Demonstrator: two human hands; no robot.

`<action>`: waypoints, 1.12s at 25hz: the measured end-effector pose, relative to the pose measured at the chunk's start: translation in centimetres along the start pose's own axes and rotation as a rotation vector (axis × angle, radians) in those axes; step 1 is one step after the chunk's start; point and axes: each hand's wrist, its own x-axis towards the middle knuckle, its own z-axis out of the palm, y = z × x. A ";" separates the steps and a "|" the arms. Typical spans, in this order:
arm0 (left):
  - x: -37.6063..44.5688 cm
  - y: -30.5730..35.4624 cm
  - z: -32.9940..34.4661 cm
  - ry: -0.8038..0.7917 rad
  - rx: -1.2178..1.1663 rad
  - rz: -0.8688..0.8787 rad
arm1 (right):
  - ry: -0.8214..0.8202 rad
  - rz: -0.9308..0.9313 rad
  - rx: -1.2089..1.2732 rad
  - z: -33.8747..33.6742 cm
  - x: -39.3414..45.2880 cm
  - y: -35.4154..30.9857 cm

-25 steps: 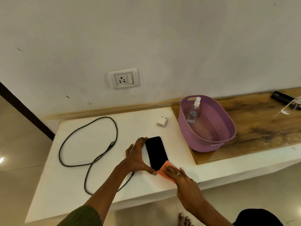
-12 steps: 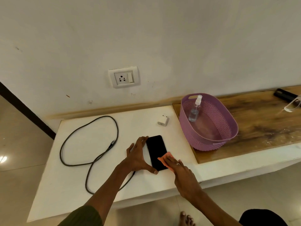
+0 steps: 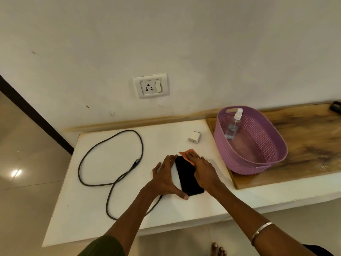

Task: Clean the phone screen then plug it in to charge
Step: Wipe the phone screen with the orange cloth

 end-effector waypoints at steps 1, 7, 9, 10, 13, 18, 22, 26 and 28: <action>0.0 0.0 0.0 0.002 0.005 -0.001 | -0.003 -0.010 -0.020 -0.1 0.1 -0.1; -0.2 0.3 -0.2 0.010 0.012 0.002 | 0.116 -0.178 -0.048 -4.5 -1.4 -2.3; -0.4 0.5 -0.2 0.020 0.009 0.003 | 0.184 -0.263 0.001 -7.5 -2.4 -3.1; -0.6 0.7 -0.3 0.019 0.006 0.004 | 0.228 -0.285 0.013 -9.4 -2.8 -3.4; -0.6 0.8 -0.7 0.002 0.010 0.003 | 0.384 -0.338 -0.020 -15.3 -3.2 -3.5; -1.0 1.4 -1.1 -0.027 -0.011 -0.010 | 0.485 -0.267 -0.075 -21.5 -3.3 0.4; -0.9 1.6 -1.2 -0.045 0.011 -0.015 | 0.396 -0.146 -0.178 -20.8 -2.0 5.5; -0.5 1.4 -1.1 -0.052 0.018 -0.033 | 0.138 -0.046 -0.345 -19.2 0.4 8.9; -0.3 1.2 -1.1 -0.058 0.022 -0.042 | 0.062 -0.036 -0.362 -18.7 1.5 9.3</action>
